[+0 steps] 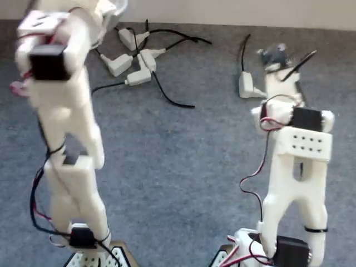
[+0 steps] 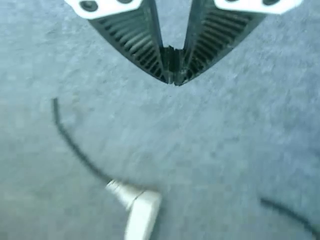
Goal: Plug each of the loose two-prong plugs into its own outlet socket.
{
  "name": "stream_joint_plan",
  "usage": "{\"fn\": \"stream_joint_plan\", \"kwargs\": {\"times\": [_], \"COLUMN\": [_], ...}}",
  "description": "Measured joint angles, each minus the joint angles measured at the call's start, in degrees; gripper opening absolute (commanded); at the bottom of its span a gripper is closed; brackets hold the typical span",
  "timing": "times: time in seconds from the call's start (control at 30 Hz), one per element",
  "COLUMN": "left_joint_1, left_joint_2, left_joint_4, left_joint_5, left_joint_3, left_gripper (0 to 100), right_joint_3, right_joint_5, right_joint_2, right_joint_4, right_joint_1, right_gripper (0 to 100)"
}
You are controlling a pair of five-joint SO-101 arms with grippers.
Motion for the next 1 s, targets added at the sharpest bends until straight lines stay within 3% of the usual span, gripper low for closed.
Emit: {"fn": "stream_joint_plan", "kwargs": {"times": [0.23, 0.67, 0.8, 1.0], "left_joint_1": [0.0, 0.09, 0.0, 0.18], "left_joint_2": [-19.34, -53.27, -61.19, -69.8], "left_joint_4": [7.47, 17.23, 18.02, 18.37], "left_joint_5": [1.67, 9.49, 13.36, 18.02], "left_joint_3": [-0.7, -1.41, -2.02, 3.43], "left_gripper": [28, 28, 28, 28], "right_joint_3": [-21.98, -82.2, -98.2, -101.71], "right_joint_5": [0.0, 0.0, -5.45, -11.08], "right_joint_2": [0.09, -0.35, -1.41, -9.41], "right_joint_4": [6.59, 26.46, 26.46, 26.46], "right_joint_1": [2.73, 2.81, 3.08, 3.08], "right_gripper": [0.9, 0.8, 0.8, 0.8]}}
